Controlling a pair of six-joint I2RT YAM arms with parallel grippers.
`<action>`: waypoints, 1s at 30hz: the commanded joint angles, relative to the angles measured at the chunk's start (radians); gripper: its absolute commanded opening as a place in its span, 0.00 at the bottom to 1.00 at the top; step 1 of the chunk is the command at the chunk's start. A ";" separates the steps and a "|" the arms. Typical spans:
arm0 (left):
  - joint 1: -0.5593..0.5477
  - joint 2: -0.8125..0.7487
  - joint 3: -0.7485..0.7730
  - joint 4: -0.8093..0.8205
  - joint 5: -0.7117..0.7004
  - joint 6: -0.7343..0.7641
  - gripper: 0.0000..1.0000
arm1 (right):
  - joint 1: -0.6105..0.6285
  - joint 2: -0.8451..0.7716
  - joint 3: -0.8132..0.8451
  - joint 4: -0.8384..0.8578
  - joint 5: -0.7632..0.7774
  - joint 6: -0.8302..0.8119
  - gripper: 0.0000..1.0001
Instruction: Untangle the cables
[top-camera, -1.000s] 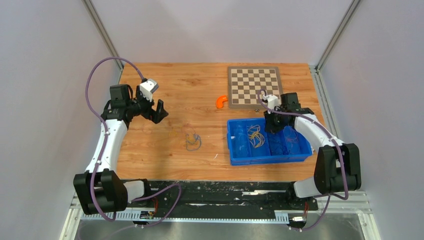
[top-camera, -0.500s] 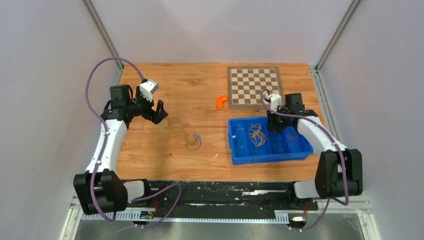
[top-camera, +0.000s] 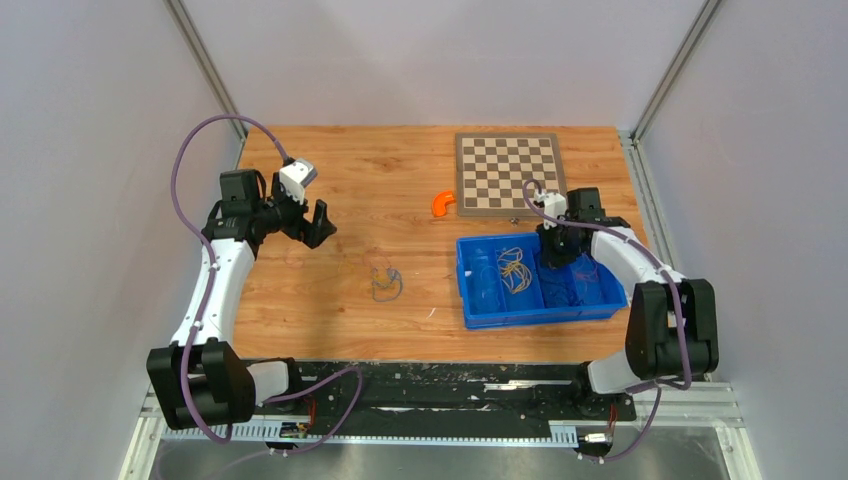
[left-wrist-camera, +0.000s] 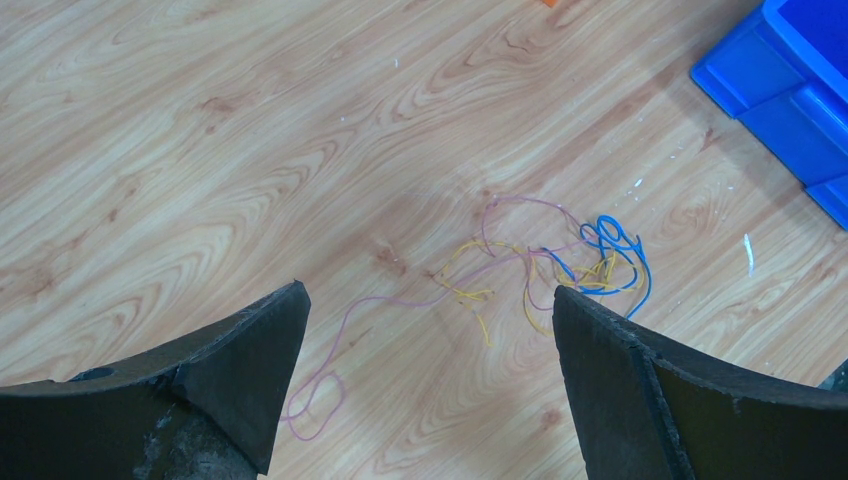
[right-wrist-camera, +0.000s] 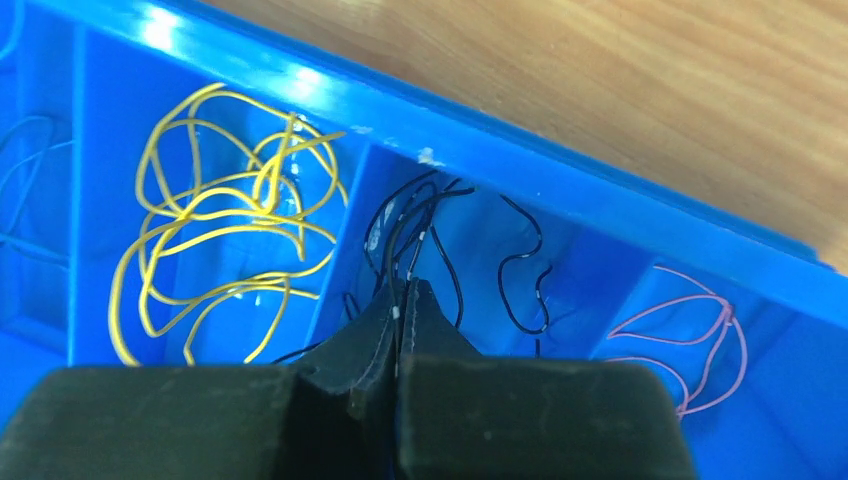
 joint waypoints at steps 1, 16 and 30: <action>0.004 -0.013 0.018 0.005 0.010 -0.008 1.00 | -0.005 0.048 0.021 0.064 0.058 0.083 0.00; 0.004 -0.008 0.029 0.006 0.013 -0.016 1.00 | -0.002 -0.003 0.030 0.035 0.070 0.090 0.14; 0.003 -0.028 0.022 0.004 0.011 -0.011 1.00 | 0.000 -0.139 0.156 -0.135 0.036 0.033 0.53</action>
